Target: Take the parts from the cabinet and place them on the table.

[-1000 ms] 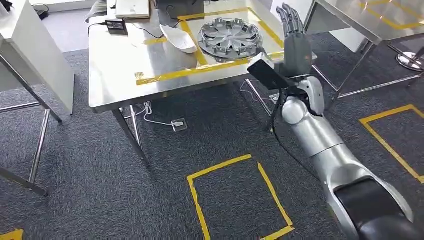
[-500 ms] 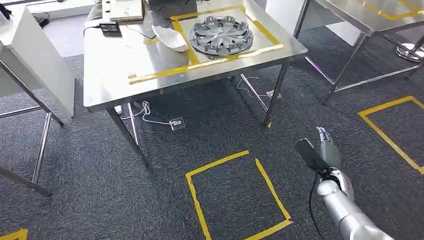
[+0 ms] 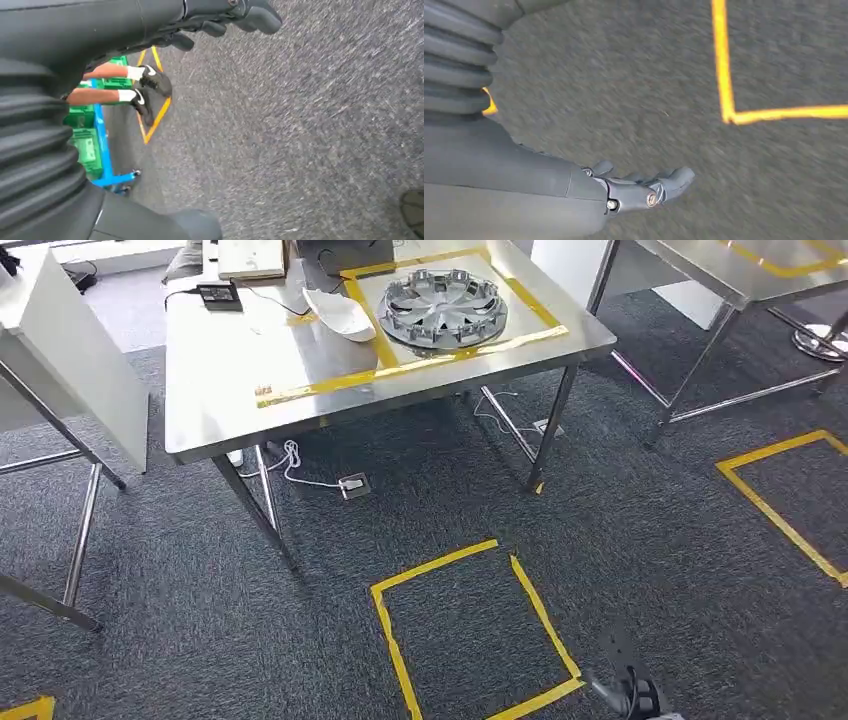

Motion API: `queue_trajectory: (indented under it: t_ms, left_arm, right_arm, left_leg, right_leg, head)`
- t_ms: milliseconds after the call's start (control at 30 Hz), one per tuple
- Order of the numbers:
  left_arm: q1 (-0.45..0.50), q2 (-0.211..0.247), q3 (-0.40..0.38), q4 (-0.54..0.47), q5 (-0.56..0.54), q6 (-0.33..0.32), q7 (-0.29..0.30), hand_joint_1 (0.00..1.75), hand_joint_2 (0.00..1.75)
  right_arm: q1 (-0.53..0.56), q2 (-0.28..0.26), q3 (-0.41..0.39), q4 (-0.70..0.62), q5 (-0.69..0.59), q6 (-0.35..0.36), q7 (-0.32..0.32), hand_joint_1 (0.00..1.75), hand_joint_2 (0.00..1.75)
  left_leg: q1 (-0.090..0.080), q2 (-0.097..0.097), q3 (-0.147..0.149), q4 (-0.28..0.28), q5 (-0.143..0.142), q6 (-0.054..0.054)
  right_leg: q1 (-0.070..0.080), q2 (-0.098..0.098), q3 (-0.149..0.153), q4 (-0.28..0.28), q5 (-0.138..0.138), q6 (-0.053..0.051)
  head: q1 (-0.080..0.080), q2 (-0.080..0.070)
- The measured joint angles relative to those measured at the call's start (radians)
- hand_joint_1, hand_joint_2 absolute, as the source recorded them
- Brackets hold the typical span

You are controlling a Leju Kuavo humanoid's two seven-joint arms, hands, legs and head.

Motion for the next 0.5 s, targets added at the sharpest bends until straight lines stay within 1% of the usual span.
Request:
queue_trajectory:
  t_ms: [200, 233, 267, 300, 500]
  left_arm:
    - [0.026, 0.013, -0.105, -0.027, 0.191, -0.019, -0.021, 0.00, 1.75]
    - [0.030, 0.013, -0.122, -0.031, 0.220, -0.021, -0.024, 0.00, 0.00]
    - [0.034, 0.016, -0.140, -0.036, 0.253, -0.024, -0.028, 0.00, 0.00]
    - [0.039, 0.019, -0.160, -0.041, 0.285, -0.027, -0.033, 0.00, 0.00]
    - [0.066, 0.033, -0.276, -0.072, 0.474, -0.043, -0.053, 0.00, 0.00]
  right_arm:
    - [0.046, 0.030, -0.008, 0.008, -0.037, 0.026, 0.013, 0.00, 1.75]
    - [0.052, 0.034, -0.009, 0.008, -0.043, 0.029, 0.015, 0.00, 1.75]
    - [0.060, 0.039, -0.009, 0.008, -0.048, 0.033, 0.016, 0.00, 1.75]
    - [0.066, 0.043, -0.010, 0.008, -0.055, 0.037, 0.017, 0.00, 0.00]
    - [0.104, 0.069, -0.010, 0.007, -0.090, 0.060, 0.023, 0.00, 0.00]
  left_leg:
    - [0.000, 0.001, 0.000, 0.000, 0.000, 0.000]
    - [0.000, 0.002, 0.000, 0.000, 0.000, 0.000]
    - [0.000, 0.002, 0.000, 0.000, 0.000, 0.000]
    - [0.000, 0.002, 0.000, 0.000, 0.000, 0.000]
    - [0.000, 0.002, 0.000, 0.000, 0.000, 0.000]
  right_leg:
    - [0.000, 0.000, 0.000, 0.000, 0.000, 0.000]
    - [0.000, 0.000, 0.000, 0.000, 0.000, 0.000]
    - [0.000, 0.000, 0.000, 0.000, 0.000, 0.001]
    - [0.000, 0.000, 0.000, 0.000, 0.000, 0.001]
    - [-0.001, 0.000, 0.001, 0.000, 0.000, 0.001]
  head:
    - [0.000, 0.000]
    - [0.000, 0.000]
    - [0.000, 0.000]
    - [0.000, 0.000]
    - [0.000, 0.000]
